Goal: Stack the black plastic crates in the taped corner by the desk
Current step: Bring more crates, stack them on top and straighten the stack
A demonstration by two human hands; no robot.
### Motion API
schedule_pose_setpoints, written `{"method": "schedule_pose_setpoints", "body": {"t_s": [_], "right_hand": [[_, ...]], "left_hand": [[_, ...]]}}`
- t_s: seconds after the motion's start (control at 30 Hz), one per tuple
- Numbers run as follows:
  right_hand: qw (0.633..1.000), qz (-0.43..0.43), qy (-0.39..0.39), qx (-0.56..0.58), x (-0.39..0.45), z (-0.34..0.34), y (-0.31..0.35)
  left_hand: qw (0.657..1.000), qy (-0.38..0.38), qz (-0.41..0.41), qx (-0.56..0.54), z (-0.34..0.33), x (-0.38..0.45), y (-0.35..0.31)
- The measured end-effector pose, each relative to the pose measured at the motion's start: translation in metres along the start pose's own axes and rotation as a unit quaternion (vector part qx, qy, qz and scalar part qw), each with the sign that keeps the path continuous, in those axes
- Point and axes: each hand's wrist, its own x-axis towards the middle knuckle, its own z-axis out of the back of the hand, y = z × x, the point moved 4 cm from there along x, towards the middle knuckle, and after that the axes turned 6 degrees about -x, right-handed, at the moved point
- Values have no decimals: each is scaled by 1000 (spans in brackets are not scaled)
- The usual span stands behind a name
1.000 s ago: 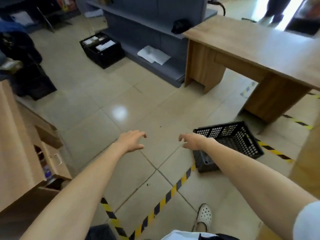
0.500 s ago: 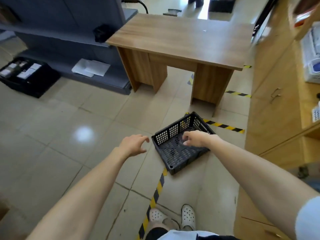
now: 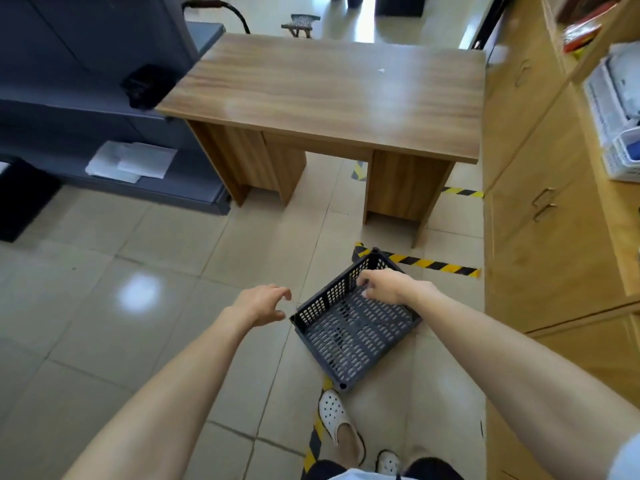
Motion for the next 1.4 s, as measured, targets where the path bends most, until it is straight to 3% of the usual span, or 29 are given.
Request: {"method": "schedule_pose_setpoints", "body": {"t_s": [0.1,0.3,0.63,0.9,1.13,1.4], "right_hand": [[998,14,-21,49,20,12,-1],[995,-47,85,5,52,11,-60],[992,-41,120,20,119,39,-142],[977,-141,128,97,173,-40,-231],[928,-261,113,241,234,-153,-285],[781,-443,56,436,280,-245,-305]], "left_hand": [[1000,12,-11,12,21,36,-3],[998,23,-31,-40,27,95,-28],[995,85,38,-47,7,189,-41],[980,66,68,-176,-46,311,-47],[972,71,85,-209,-134,404,-27],[960,119,92,-235,-224,480,-20]]}}
